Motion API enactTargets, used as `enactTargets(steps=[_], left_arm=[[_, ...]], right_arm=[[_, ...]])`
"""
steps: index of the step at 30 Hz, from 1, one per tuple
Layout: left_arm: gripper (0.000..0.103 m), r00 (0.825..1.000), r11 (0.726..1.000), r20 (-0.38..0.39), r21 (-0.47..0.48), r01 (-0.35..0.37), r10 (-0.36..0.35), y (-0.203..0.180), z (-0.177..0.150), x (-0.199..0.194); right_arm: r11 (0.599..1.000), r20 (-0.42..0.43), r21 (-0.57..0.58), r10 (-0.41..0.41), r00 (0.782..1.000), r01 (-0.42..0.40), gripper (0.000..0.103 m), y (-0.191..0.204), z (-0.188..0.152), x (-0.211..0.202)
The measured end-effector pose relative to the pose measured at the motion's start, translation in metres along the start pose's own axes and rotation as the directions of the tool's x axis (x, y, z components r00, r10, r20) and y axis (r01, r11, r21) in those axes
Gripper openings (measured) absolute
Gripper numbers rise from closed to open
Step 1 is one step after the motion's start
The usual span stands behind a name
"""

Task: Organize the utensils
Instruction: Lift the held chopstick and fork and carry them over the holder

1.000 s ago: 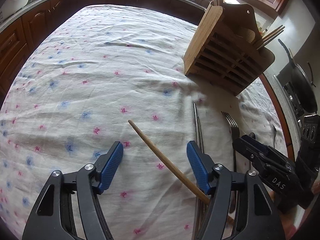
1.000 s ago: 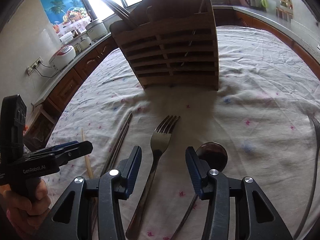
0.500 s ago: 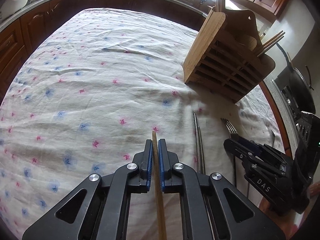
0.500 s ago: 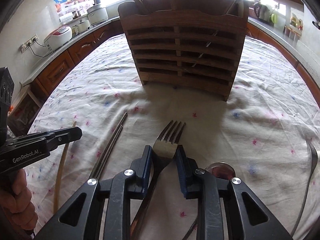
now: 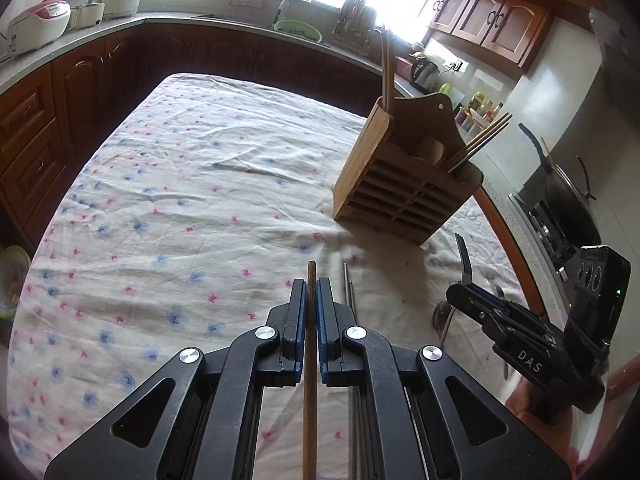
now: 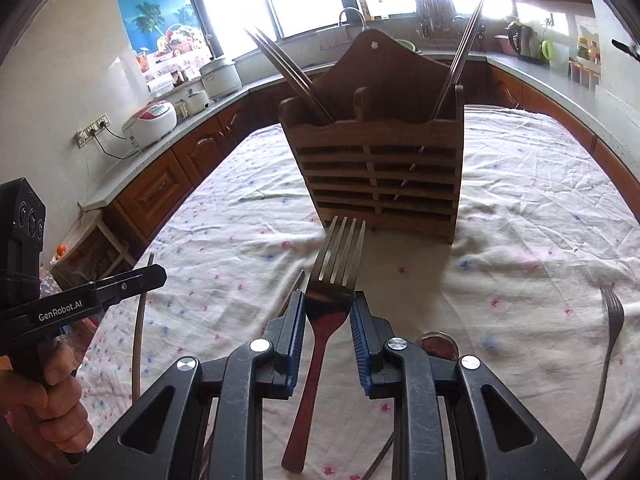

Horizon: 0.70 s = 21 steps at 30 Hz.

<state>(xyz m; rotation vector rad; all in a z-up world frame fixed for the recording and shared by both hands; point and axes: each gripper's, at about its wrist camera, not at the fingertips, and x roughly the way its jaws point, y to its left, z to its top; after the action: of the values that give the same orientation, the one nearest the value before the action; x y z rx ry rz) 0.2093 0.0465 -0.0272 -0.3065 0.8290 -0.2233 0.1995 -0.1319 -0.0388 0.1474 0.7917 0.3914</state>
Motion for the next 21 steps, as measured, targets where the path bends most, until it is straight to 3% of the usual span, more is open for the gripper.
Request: enactTargets(steps=[9, 21], left_arm=[[0.004, 0.995, 0.999, 0.089, 0.024, 0.031, -0.033, -0.018, 0.001, -0.041], [0.004, 0.984, 0.998, 0.172, 0.042, 0.049, -0.056, -0.028, 0.01, -0.073]], right_arm=[[1.0, 0.112, 0.013, 0.015, 0.994, -0.017, 0.023, 0.001, 0.003, -0.048], [1.0, 0.2, 0.02, 0.014, 0.98, -0.018, 0.023, 0.0, 0.014, -0.084]])
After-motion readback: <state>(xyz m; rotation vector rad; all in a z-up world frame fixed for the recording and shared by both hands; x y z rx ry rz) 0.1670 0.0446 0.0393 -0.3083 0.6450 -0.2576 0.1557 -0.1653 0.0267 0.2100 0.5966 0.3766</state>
